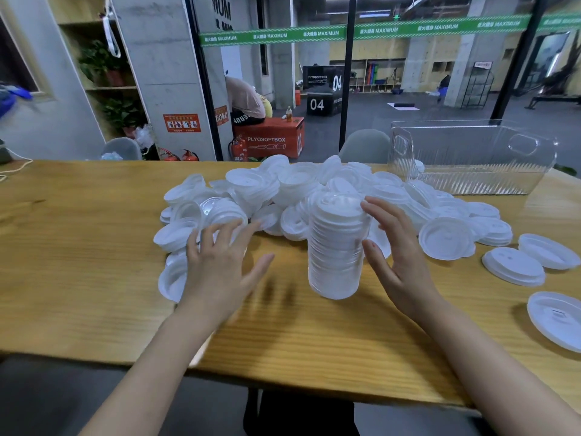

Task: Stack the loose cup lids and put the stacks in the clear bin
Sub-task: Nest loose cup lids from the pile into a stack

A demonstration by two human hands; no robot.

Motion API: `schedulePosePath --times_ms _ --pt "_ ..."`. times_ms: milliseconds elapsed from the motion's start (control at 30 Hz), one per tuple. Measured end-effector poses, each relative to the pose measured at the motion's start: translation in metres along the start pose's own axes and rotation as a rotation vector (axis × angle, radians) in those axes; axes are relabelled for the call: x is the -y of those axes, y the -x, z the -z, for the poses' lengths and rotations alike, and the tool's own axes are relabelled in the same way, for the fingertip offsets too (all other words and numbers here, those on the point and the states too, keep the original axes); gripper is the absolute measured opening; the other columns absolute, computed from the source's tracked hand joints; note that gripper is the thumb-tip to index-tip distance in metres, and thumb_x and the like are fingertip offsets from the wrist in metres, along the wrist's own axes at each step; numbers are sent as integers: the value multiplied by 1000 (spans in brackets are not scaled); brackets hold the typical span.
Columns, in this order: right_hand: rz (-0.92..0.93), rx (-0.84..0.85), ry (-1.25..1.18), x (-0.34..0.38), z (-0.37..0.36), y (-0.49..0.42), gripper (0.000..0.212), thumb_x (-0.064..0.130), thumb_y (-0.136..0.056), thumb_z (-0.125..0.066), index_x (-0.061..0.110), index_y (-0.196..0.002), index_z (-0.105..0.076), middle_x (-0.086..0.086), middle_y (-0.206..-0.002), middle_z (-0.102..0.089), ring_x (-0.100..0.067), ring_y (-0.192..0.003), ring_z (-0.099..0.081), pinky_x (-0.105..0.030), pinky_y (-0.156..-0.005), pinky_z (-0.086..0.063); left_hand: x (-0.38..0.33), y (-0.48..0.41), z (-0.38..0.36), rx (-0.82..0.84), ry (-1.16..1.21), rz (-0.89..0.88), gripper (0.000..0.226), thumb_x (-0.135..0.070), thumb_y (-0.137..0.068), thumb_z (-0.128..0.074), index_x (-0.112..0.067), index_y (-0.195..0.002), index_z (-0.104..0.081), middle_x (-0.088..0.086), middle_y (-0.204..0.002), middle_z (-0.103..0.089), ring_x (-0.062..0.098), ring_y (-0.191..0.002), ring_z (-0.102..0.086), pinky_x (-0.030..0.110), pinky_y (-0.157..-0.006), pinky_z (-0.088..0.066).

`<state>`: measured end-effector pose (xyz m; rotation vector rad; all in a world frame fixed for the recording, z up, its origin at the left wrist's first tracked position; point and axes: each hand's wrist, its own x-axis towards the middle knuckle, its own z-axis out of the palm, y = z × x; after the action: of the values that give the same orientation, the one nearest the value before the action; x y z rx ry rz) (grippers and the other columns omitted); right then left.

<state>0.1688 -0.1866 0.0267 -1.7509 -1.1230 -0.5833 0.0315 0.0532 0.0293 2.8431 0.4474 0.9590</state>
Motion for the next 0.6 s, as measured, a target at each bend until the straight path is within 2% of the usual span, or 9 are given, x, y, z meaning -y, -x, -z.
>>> schedulePosePath --times_ms 100,200,300,367,500,600 --pt "-13 0 -8 0 0 1 44 40 -99 -43 34 -143 -38 4 -149 -40 -14 -140 -37 -54 -105 -41 23 9 3 40 -145 46 68 -73 -83 -31 -32 -131 -57 4 -136 -55 36 -126 -45 61 -109 -20" --pt "2 -9 -23 0 -2 1 44 37 -99 -45 31 -143 -39 1 -149 -41 -13 -140 -37 -55 -104 -41 43 15 4 150 -218 114 77 -80 -78 -25 -37 -136 -52 3 -143 -49 39 -128 -41 59 -108 -18" --pt "9 -18 -38 0 -3 1 44 35 -99 -46 30 -142 -40 4 -148 -41 -11 -140 -36 -53 -105 -41 46 16 0 277 -163 189 92 -84 -67 -12 -42 -145 -37 -3 -154 -34 31 -136 -33 51 -108 -25" --pt "13 -21 -40 0 -2 1 44 34 -99 -46 30 -142 -40 6 -148 -40 -11 -139 -37 -53 -105 -41 39 13 -6 307 -116 194 96 -83 -64 -8 -41 -146 -35 -6 -155 -32 26 -137 -31 48 -109 -26" --pt "7 -16 -33 -1 -2 0 43 35 -99 -46 30 -142 -40 5 -148 -40 -12 -139 -38 -52 -104 -42 15 -4 -19 372 -108 116 94 -82 -64 -6 -42 -143 -37 -7 -153 -33 25 -136 -31 46 -109 -23" --pt "8 -18 -33 -1 -1 0 41 45 -101 -43 33 -141 -40 5 -148 -40 -13 -139 -38 -50 -104 -43 -3 -20 -33 449 -93 61 72 -78 -84 -28 -40 -144 -36 -5 -153 -32 26 -137 -28 46 -110 -23"
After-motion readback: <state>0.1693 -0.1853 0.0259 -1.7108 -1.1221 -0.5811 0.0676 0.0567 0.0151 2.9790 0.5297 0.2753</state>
